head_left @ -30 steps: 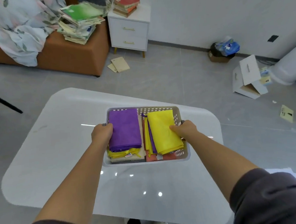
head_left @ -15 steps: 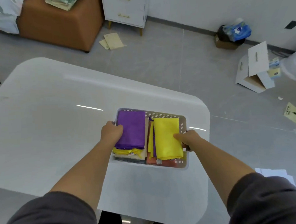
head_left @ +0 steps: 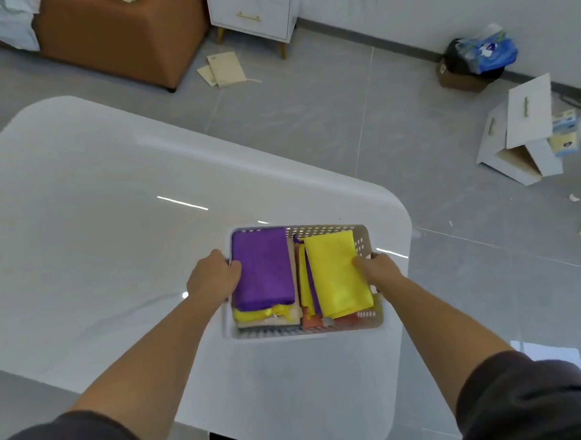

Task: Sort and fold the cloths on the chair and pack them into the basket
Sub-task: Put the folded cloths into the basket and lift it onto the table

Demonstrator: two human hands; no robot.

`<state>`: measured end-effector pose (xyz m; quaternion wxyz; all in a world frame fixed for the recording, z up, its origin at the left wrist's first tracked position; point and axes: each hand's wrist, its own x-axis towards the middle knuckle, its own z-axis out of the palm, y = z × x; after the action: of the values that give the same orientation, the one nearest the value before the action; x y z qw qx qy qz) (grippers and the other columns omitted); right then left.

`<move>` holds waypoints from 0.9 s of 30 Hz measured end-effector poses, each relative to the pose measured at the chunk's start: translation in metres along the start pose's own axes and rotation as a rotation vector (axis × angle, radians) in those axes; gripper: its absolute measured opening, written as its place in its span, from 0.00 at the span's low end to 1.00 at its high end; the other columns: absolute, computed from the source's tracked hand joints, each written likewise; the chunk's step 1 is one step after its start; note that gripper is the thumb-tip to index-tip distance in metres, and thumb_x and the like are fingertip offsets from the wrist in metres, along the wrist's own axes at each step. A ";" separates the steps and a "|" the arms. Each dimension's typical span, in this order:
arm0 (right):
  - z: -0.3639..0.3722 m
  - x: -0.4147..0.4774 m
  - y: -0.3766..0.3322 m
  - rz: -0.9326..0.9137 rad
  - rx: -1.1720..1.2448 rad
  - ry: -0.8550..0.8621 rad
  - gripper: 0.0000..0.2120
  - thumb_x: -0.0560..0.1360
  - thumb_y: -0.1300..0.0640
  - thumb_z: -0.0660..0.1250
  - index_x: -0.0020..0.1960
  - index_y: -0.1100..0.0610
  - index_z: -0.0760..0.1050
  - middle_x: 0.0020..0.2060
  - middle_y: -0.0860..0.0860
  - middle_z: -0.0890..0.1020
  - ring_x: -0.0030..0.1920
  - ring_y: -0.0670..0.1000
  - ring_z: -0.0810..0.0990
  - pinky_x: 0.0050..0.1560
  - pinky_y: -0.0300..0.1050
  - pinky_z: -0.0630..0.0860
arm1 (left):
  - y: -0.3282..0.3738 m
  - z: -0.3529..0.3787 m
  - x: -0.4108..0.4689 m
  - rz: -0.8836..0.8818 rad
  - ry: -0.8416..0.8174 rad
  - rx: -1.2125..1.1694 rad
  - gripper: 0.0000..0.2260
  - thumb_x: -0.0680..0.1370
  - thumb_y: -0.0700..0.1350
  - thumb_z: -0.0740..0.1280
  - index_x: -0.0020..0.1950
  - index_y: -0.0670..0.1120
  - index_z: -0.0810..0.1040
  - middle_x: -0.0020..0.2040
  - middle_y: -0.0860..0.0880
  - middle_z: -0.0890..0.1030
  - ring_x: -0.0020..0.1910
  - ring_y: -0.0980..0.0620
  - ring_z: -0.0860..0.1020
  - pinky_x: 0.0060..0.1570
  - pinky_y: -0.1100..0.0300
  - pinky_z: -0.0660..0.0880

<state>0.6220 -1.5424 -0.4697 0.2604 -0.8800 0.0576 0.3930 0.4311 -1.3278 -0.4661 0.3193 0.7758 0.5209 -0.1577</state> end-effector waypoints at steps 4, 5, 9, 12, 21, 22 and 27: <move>-0.023 0.013 -0.010 -0.114 -0.125 0.061 0.33 0.76 0.47 0.65 0.74 0.58 0.58 0.70 0.60 0.67 0.68 0.60 0.68 0.62 0.51 0.67 | 0.013 -0.010 0.007 0.060 0.072 0.296 0.22 0.76 0.58 0.61 0.61 0.43 0.72 0.57 0.43 0.76 0.57 0.42 0.76 0.51 0.54 0.71; -0.027 0.012 -0.008 -0.099 -0.136 0.083 0.37 0.75 0.45 0.65 0.76 0.58 0.53 0.72 0.60 0.63 0.71 0.61 0.64 0.67 0.54 0.65 | 0.019 -0.009 0.012 0.138 0.056 0.285 0.24 0.76 0.57 0.63 0.65 0.43 0.68 0.60 0.43 0.73 0.60 0.42 0.74 0.54 0.53 0.71; -0.026 -0.001 0.011 0.138 0.098 0.179 0.40 0.76 0.44 0.64 0.76 0.63 0.48 0.72 0.62 0.61 0.71 0.62 0.62 0.68 0.53 0.61 | 0.046 0.014 0.011 0.349 -0.148 0.362 0.16 0.80 0.50 0.58 0.64 0.43 0.71 0.59 0.42 0.76 0.56 0.44 0.76 0.51 0.56 0.72; -0.020 -0.009 0.028 0.327 0.230 0.095 0.39 0.78 0.44 0.60 0.76 0.62 0.42 0.72 0.61 0.61 0.69 0.65 0.65 0.66 0.59 0.65 | 0.045 0.024 0.006 0.306 -0.104 0.509 0.13 0.80 0.45 0.58 0.58 0.42 0.77 0.57 0.42 0.78 0.55 0.43 0.77 0.50 0.56 0.73; -0.028 -0.004 0.054 0.216 0.206 0.079 0.27 0.81 0.47 0.55 0.73 0.64 0.59 0.67 0.62 0.69 0.64 0.63 0.70 0.61 0.56 0.69 | 0.061 0.069 -0.056 0.151 -0.677 0.188 0.12 0.76 0.38 0.53 0.57 0.35 0.67 0.40 0.37 0.77 0.31 0.42 0.80 0.31 0.56 0.78; -0.033 -0.003 0.059 0.183 0.180 0.080 0.22 0.81 0.50 0.55 0.69 0.64 0.65 0.61 0.62 0.73 0.59 0.61 0.73 0.58 0.52 0.70 | 0.064 0.076 -0.059 0.115 -0.702 0.132 0.11 0.76 0.38 0.53 0.55 0.35 0.69 0.36 0.39 0.77 0.29 0.45 0.80 0.28 0.58 0.78; -0.053 0.003 0.089 0.131 -0.044 0.038 0.05 0.74 0.65 0.59 0.44 0.64 0.73 0.43 0.61 0.78 0.49 0.61 0.79 0.50 0.49 0.76 | 0.083 0.097 -0.065 0.131 -0.591 -0.022 0.12 0.78 0.38 0.53 0.61 0.39 0.64 0.48 0.41 0.74 0.37 0.40 0.82 0.40 0.52 0.79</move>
<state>0.6318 -1.6446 -0.4791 0.2138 -0.8871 0.1112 0.3937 0.4883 -1.4590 -0.4733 0.4749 0.7246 0.3560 -0.3501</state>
